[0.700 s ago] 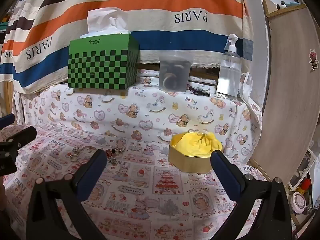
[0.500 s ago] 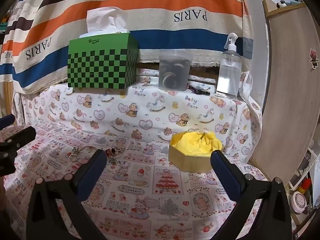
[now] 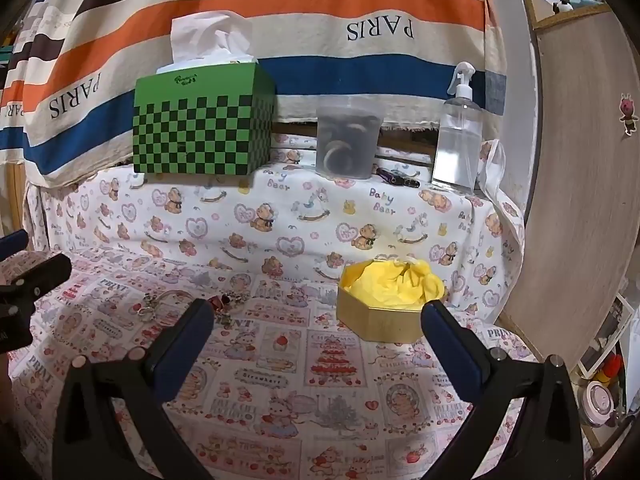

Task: Organize jewelry

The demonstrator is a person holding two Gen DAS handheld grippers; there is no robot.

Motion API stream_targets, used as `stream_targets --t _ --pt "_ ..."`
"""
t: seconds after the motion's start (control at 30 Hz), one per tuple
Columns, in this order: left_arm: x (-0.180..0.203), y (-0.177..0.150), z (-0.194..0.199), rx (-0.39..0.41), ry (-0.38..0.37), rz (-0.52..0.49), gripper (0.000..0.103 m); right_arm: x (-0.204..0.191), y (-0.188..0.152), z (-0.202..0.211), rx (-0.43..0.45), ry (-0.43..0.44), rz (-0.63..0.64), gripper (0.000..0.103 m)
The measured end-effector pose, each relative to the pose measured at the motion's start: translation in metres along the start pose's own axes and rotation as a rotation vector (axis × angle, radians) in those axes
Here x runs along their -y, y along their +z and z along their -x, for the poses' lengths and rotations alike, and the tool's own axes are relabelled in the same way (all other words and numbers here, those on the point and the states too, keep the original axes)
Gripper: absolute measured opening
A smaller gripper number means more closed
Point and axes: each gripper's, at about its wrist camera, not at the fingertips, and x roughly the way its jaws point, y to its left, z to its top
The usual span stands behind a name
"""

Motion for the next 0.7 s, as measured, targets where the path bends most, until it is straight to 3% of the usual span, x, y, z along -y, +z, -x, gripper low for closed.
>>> stream_targets --t 0.7 --pt "0.0034 -0.0013 0.0 -0.004 0.018 -0.019 0.103 -0.0018 -0.0002 -0.0015 -0.01 0.007 0.007 0.103"
